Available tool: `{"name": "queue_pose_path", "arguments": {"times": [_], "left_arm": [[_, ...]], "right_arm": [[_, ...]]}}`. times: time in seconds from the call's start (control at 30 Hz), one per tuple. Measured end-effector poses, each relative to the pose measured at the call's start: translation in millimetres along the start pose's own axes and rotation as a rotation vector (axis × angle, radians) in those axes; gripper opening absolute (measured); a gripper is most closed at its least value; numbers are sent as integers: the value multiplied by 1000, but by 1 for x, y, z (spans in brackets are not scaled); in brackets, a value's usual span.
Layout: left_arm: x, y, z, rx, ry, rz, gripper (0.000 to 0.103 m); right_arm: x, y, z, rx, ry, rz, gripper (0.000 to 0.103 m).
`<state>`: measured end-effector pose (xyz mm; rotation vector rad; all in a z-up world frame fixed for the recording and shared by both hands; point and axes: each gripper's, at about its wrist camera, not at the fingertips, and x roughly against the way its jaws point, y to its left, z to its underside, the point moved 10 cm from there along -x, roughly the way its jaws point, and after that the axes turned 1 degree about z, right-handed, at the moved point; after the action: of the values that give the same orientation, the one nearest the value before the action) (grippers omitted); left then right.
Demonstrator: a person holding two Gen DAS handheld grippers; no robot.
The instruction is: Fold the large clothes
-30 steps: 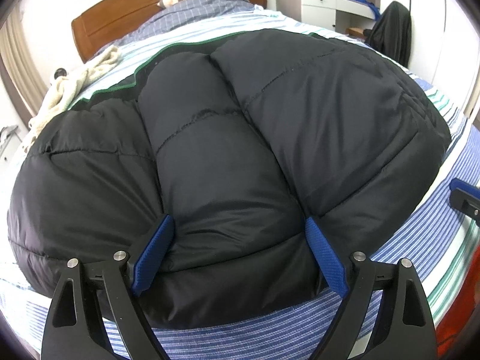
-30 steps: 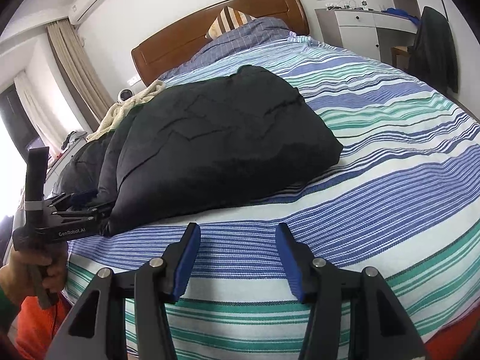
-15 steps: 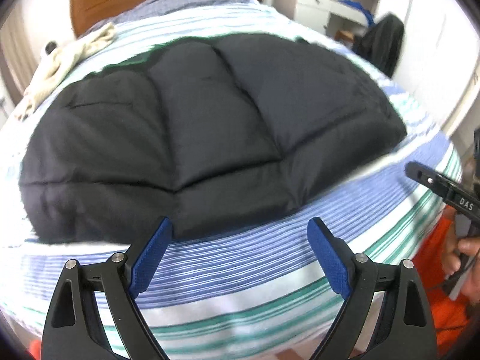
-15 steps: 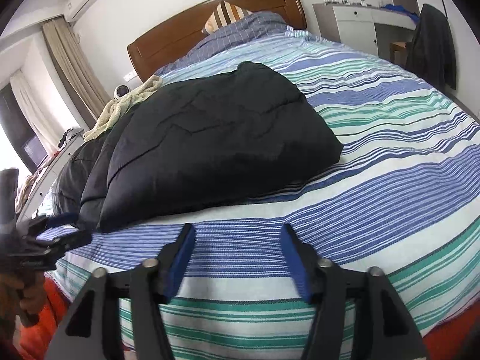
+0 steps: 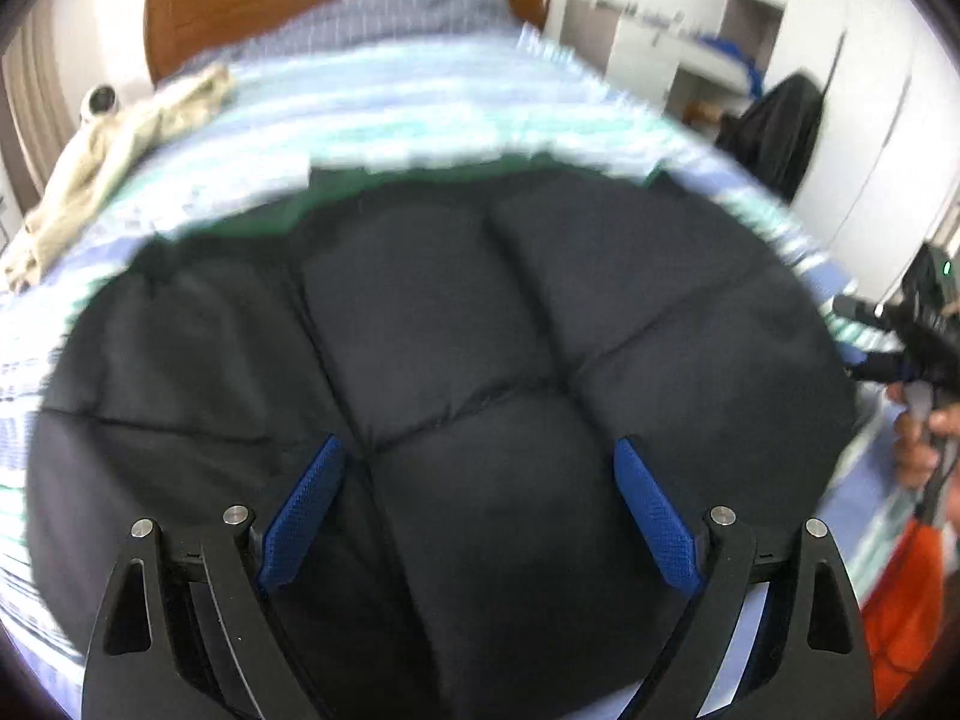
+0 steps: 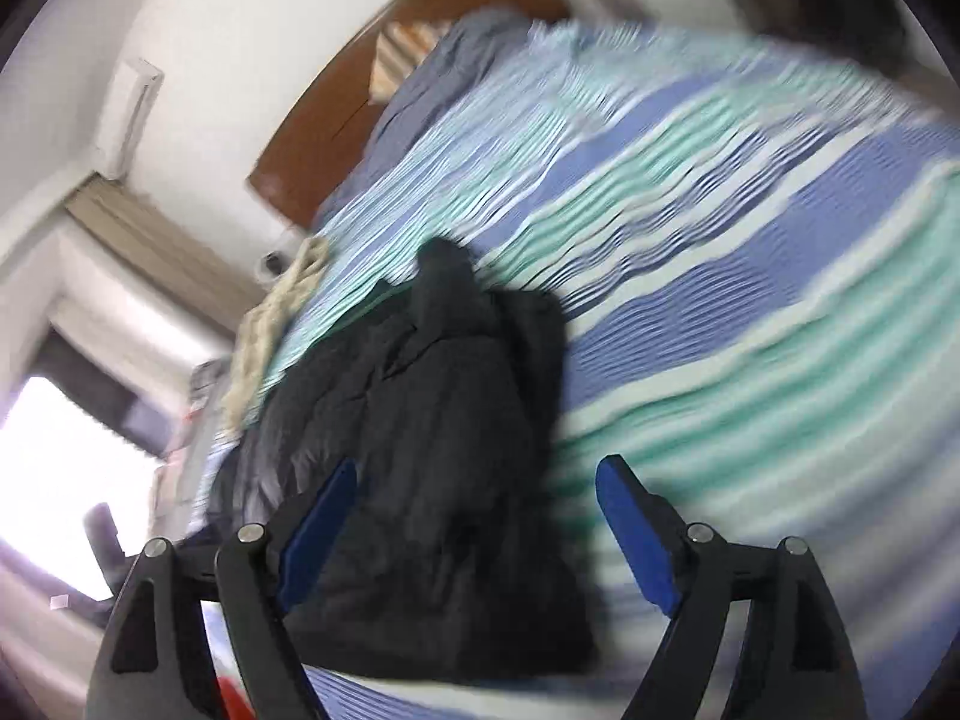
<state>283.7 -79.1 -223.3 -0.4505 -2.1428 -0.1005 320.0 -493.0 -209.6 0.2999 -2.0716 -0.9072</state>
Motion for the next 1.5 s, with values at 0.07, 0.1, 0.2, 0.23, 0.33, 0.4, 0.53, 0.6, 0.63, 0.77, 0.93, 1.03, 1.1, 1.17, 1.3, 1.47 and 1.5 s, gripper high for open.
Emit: {"name": "queue_pose_path", "arguments": {"times": [0.07, 0.1, 0.2, 0.23, 0.33, 0.4, 0.53, 0.6, 0.63, 0.77, 0.93, 1.03, 1.1, 1.17, 1.3, 1.47, 1.5], "left_arm": [[-12, 1, 8, -3, -17, -2, 98], [-15, 0, 10, -17, -24, -14, 100], [-16, -4, 14, -33, -25, -38, 101], [-17, -4, 14, -31, -24, -38, 102], [-12, -3, 15, -29, -17, -34, 102], [-3, 0, 13, -20, 20, -68, 97], [55, 1, -31, 12, -62, -97, 86], [97, -18, -69, -14, -123, -9, 92], [110, -32, -84, -41, -125, 46, 96], [133, -91, -116, -232, -22, 198, 97], [139, -113, -139, -416, 32, 53, 101], [138, -103, -140, -476, 73, -56, 101], [129, -91, -134, -491, 120, -96, 101], [125, -80, -124, -494, 152, -153, 101], [114, -49, -124, -423, 168, -200, 54], [129, -21, -130, -307, 125, -28, 31], [131, -13, -131, -298, 114, -5, 31]], "right_arm": [[-22, -10, 8, -15, 45, 22, 85], [-27, -10, 10, -2, 47, 20, 85], [-35, 3, 14, -30, 80, -64, 74], [-38, 8, 13, -57, 93, -111, 42], [-29, 23, 14, -30, 13, -64, 26], [-14, 46, 14, -8, -46, -68, 22], [16, 115, 14, 166, -144, -46, 22], [26, 147, 17, 251, -181, -30, 22], [31, 171, 22, 323, -208, -8, 22], [32, 241, 42, 540, -275, 62, 22], [13, 300, 73, 791, -311, 212, 22], [8, 321, 92, 890, -309, 200, 22], [2, 337, 108, 993, -315, 223, 22], [-3, 349, 126, 1084, -317, 237, 22], [-11, 365, 147, 1181, -322, 240, 22], [9, 367, 148, 1070, -228, 58, 54], [21, 368, 148, 1021, -193, -28, 60]]}}
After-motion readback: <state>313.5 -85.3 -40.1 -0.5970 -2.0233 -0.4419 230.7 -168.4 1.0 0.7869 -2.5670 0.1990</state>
